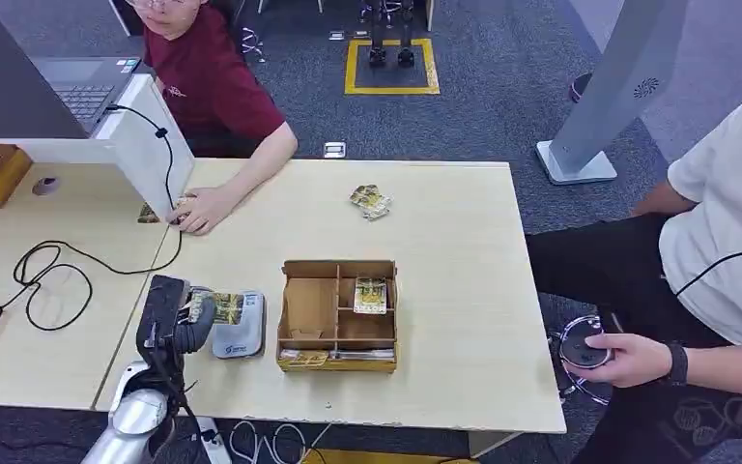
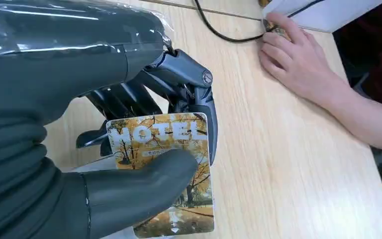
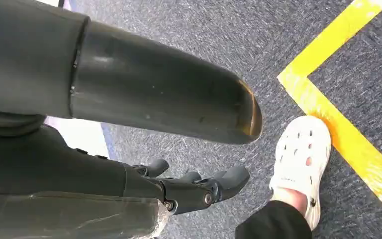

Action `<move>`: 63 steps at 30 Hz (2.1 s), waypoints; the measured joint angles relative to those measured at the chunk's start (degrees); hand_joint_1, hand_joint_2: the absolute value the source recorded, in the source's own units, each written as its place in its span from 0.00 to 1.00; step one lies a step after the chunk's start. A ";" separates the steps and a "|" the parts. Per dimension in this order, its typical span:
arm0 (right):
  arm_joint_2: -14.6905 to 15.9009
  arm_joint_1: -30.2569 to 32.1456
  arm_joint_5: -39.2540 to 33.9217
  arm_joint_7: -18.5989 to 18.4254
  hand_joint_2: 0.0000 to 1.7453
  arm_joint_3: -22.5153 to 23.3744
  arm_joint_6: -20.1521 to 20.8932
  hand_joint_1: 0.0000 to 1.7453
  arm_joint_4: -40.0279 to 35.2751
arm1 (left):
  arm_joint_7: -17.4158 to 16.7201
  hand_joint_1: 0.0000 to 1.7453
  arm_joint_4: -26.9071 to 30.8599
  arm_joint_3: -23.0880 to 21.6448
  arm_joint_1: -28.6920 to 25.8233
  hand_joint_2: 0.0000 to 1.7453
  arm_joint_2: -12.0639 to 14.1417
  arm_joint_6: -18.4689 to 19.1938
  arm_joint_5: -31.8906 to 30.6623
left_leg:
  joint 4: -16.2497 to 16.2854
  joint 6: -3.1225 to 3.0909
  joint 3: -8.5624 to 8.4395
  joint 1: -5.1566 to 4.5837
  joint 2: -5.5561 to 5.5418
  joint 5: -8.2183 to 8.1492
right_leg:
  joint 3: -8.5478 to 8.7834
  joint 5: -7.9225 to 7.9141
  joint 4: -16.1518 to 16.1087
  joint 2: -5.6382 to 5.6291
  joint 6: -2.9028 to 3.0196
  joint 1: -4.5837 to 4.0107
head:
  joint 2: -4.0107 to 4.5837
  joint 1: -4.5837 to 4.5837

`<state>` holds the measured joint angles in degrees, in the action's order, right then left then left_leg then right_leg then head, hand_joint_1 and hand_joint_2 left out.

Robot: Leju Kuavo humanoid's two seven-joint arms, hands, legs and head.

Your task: Pass the card to the sensor for recognition and then transmit it.

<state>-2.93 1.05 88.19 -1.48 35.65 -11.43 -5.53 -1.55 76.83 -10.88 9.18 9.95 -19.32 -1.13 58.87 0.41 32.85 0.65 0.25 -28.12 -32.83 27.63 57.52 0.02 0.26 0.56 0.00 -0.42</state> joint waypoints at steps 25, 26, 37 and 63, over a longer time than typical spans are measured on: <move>0.00 -0.08 0.85 -0.26 0.00 -0.09 0.50 0.00 -0.02 | 2.78 1.00 -10.96 0.48 1.31 1.00 -1.92 -5.93 -5.29 | 0.00 0.00 0.01 0.00 0.00 0.00 | 0.01 0.00 0.00 0.01 0.00 0.00 | 0.00 0.00; 0.00 -0.08 0.85 -0.26 0.00 -0.09 0.50 0.00 -0.02 | 2.89 1.00 -11.35 0.52 1.31 1.00 -1.92 -6.06 -5.51 | 0.00 0.00 0.01 0.00 0.00 0.00 | 0.01 0.00 0.00 0.01 0.00 0.00 | 0.02 0.00; 0.00 -0.09 0.87 -0.24 0.00 -0.13 0.46 0.00 -0.02 | 3.23 1.00 -14.41 0.68 1.32 1.00 -2.19 -8.13 -8.68 | 0.00 0.00 0.00 0.00 -0.01 0.00 | 0.03 0.00 0.00 0.01 0.00 0.00 | 0.00 0.00; 0.02 -0.20 1.03 0.22 0.00 -0.48 0.90 0.00 -0.26 | 9.90 1.00 -4.09 1.99 6.28 1.00 -3.54 -6.60 -6.93 | 0.02 0.01 -0.07 0.00 -0.03 0.04 | 0.11 -0.01 0.01 0.03 0.01 0.00 | 0.00 0.00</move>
<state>-2.91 0.85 89.22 -1.27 35.17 -10.53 -5.79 8.35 72.74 -8.90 15.46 6.40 -25.92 -8.06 58.89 0.42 32.77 0.65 0.21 -28.09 -32.72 27.62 57.53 0.05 0.27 0.56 0.00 -0.42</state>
